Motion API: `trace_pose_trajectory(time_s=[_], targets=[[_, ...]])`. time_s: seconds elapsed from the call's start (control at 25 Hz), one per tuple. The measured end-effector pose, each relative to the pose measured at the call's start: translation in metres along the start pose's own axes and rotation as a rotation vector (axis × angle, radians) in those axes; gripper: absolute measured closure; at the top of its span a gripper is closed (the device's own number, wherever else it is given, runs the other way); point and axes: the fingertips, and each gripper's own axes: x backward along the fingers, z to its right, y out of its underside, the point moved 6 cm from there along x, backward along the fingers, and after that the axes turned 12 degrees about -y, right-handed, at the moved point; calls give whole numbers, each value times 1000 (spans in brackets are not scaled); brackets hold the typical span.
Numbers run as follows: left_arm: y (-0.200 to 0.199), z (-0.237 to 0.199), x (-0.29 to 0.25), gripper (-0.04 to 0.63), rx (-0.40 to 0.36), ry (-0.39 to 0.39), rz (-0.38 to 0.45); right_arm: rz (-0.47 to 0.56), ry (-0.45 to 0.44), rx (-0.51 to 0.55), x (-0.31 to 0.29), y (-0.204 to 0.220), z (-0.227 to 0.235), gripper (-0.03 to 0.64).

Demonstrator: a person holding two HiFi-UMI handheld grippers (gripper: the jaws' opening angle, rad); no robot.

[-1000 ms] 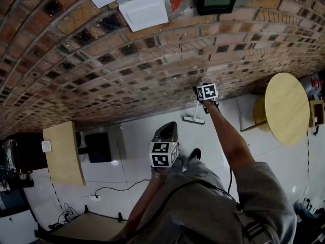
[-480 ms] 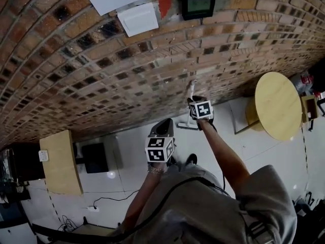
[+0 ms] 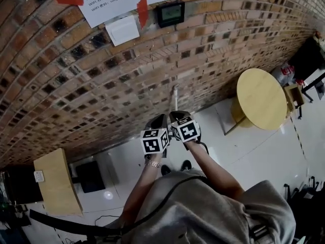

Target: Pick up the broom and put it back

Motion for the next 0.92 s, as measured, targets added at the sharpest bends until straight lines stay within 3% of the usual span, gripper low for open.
trace_pose_trajectory(time_s=[0.44,0.92], targets=[[1,24,12,592,-22,79,26,118,79,-44,43,2,-18,614],[0,38,12,591,-31,108,47,125,68,-50,54,7,-20,614]])
